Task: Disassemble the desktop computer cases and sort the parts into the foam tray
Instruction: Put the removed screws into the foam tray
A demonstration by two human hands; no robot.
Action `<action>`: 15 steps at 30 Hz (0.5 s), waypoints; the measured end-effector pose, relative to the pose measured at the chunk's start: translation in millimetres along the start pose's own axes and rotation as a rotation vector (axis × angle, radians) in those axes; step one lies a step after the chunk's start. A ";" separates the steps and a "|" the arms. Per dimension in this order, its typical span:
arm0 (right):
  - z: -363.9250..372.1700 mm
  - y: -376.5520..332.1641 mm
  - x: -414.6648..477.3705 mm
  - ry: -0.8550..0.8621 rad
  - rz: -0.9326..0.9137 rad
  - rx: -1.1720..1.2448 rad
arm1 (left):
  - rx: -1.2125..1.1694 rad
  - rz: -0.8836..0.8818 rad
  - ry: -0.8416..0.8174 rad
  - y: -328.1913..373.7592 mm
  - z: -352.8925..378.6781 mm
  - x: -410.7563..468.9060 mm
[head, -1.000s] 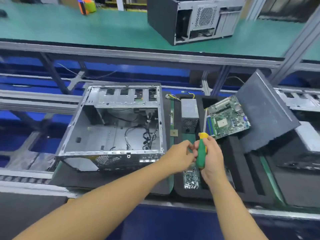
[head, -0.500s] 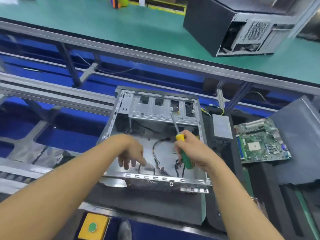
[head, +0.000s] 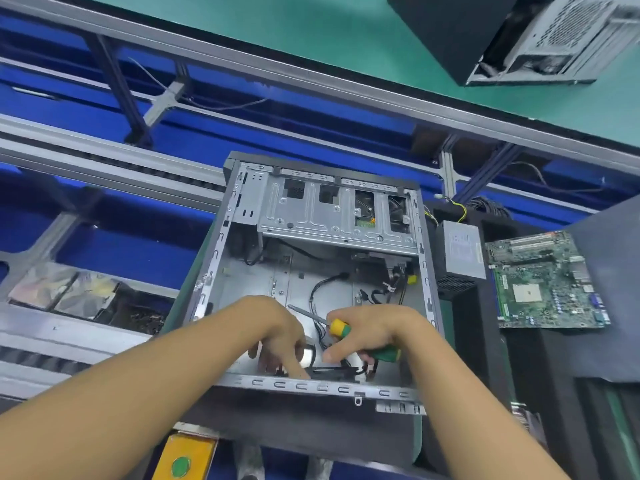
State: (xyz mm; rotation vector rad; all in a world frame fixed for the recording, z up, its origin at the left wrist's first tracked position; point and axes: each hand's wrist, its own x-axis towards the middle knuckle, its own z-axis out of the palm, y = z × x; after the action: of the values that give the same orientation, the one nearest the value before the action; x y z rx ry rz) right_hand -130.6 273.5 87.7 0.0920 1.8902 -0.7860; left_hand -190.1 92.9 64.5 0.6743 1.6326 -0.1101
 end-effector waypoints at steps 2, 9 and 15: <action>4.0 2.5 3.7 -0.066 0.060 -0.011 | -0.008 0.017 0.031 3.3 0.9 -0.3; 22.5 8.4 10.5 -0.132 0.150 -0.220 | -0.120 0.068 0.050 2.4 6.7 -2.8; 18.7 4.6 -17.3 -0.051 0.017 0.213 | -0.437 0.154 -0.060 -7.5 -0.1 -19.5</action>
State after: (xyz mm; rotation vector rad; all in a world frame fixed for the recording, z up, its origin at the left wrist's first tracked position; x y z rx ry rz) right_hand -106.0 271.5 95.5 0.2187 1.7512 -0.9680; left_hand -193.3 79.7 80.4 0.4507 1.4750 0.3281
